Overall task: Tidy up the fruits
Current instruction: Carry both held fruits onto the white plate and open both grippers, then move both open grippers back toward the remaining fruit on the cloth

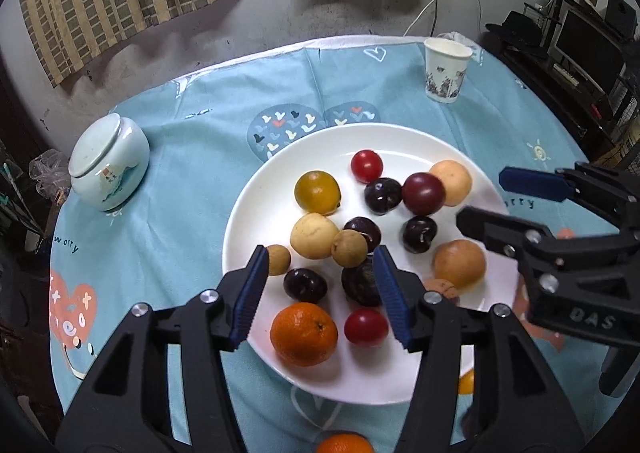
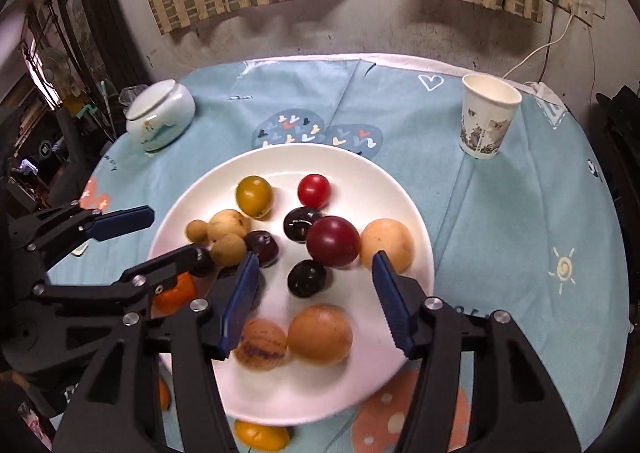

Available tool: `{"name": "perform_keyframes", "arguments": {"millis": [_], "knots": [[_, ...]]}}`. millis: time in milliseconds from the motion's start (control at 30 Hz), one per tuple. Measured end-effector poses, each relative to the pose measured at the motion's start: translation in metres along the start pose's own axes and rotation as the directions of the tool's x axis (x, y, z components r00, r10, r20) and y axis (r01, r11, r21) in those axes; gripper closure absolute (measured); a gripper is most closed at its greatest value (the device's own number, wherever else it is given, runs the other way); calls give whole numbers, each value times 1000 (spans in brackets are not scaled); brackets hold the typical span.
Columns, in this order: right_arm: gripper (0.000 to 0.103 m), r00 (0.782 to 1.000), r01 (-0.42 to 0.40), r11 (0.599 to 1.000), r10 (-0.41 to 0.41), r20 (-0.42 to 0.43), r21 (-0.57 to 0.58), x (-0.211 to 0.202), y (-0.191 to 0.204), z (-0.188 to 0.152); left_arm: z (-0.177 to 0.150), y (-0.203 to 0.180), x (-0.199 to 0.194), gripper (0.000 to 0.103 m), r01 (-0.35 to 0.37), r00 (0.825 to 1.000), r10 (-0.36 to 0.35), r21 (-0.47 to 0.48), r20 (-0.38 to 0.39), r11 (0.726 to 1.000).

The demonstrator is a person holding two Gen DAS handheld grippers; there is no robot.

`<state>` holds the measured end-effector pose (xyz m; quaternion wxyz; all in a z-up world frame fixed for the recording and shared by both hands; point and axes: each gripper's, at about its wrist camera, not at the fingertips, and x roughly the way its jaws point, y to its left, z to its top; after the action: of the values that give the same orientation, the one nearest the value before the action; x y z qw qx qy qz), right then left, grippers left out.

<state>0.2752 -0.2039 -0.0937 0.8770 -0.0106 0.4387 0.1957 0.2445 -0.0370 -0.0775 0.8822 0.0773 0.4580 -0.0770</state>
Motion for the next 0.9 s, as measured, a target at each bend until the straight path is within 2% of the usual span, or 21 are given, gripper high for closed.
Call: {"name": "perform_keyframes", "arguments": {"millis": [100,267,367,467,567,667,767,900], "knots": [[44,1000,-10,1000,10,11,-14,-27,7,-13,-3,-2,-22,47,7,999,-7,5,33,1000],[44,1000,-22,1000,22,2,-12,-66,21,-55,-15,-5,-63,44,15,996,-17,17,86,1000],[44,1000,-8,1000,8,-27,-3,-81,31,-91,-33,0,-91,39,23,992,-24,8,126,1000],[44,998,2,1000,0,-70,25,-87,40,-129,-67,17,-114,35,6,990,-3,-19,139,1000],[44,993,34,997,-27,-112,67,-83,47,-164,-104,36,-122,35,-12,995,17,-60,98,998],[44,988,58,993,-44,-145,98,-71,48,-182,-135,52,-121,35,-28,999,32,-96,38,995],[44,986,68,992,-51,-156,103,-58,51,-185,-164,61,-119,35,-39,999,36,-127,-24,991],[45,985,55,994,-38,-166,96,-44,57,-179,-190,63,-121,35,-21,998,14,-130,-57,991]]}}
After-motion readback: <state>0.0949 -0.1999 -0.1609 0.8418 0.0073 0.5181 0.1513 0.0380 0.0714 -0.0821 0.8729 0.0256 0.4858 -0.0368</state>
